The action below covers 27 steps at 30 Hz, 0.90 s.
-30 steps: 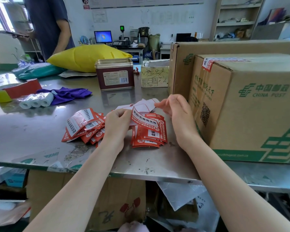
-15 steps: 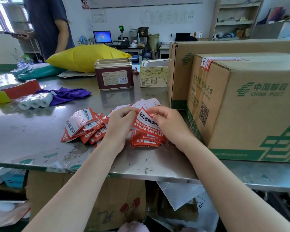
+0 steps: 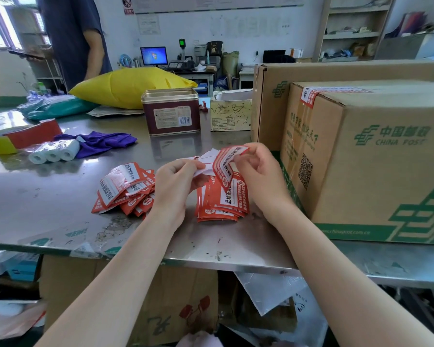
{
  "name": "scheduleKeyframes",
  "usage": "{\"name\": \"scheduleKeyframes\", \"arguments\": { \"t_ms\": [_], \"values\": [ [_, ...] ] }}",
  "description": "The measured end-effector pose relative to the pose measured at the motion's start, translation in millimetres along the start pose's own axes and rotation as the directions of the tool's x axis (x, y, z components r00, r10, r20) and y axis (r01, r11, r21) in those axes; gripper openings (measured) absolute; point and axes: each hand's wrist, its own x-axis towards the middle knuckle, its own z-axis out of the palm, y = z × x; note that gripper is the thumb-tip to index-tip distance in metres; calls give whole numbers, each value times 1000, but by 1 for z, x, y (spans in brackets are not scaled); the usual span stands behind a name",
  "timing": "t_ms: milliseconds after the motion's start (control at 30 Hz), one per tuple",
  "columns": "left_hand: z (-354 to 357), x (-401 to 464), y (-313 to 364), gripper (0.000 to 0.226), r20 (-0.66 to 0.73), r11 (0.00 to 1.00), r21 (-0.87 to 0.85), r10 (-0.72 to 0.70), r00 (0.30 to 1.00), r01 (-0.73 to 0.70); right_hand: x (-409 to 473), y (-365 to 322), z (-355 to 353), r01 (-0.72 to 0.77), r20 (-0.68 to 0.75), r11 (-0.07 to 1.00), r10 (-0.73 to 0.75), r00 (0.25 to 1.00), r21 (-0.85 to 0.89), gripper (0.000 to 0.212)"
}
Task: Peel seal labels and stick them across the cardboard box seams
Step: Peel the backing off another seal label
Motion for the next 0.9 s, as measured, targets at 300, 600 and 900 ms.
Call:
{"name": "scheduleKeyframes", "arguments": {
  "t_ms": [300, 600, 900],
  "values": [
    [2, 1, -1, 18, -96, 998, 31, 53, 994, -50, 1, -2, 0, 13, -104, 998, -7, 995, 57, 20],
    [-2, 11, -8, 35, -143, 961, 219, 202, 969, -168, 0, -2, -3, 19, -187, 993, 3, 982, 116, 43],
    [-3, 17, -18, 53, 84, 930, 344, 104, 991, -126, 3, 1, -4, 14, -180, 994, 5, 984, 106, 43]
  ]
}}
